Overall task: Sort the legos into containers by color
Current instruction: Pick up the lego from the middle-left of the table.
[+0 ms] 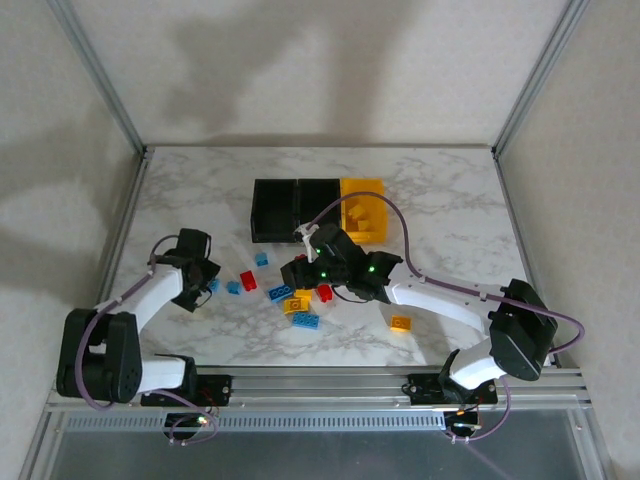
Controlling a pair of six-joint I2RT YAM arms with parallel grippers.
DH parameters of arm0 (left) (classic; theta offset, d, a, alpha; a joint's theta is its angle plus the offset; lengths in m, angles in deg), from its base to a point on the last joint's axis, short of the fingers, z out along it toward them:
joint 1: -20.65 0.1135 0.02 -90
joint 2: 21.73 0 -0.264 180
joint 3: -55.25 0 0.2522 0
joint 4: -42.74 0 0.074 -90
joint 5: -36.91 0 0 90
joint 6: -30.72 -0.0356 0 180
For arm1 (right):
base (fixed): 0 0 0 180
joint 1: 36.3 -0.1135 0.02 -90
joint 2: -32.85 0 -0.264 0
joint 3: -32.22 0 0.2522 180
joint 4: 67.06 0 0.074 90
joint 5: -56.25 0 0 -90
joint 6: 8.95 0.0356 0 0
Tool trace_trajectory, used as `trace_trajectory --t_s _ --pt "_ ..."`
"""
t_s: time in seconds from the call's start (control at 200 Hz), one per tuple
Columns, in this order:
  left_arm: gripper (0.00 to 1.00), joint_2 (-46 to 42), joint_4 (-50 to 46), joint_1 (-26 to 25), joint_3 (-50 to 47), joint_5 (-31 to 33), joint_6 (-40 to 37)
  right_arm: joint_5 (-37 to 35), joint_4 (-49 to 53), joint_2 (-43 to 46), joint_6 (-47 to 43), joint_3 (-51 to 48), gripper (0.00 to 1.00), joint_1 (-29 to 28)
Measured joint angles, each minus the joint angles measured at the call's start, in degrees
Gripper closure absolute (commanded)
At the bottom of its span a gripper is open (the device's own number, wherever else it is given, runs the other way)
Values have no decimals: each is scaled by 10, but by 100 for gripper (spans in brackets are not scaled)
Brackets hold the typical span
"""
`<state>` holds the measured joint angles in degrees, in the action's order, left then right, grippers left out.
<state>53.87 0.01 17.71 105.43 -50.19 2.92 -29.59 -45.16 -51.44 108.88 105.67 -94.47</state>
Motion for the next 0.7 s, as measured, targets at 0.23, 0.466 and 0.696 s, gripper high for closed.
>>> trace_trajectory --t_s 0.23,0.466,0.696 --pt "37 72 -14 4 35 6 -9 -2 -4 0 5 -2 54 0" --pt "67 77 -46 8 38 14 -26 -20 -12 0 13 -15 55 0" --pt "67 65 -16 0 47 -17 -47 -27 -15 12 18 -43 55 0"
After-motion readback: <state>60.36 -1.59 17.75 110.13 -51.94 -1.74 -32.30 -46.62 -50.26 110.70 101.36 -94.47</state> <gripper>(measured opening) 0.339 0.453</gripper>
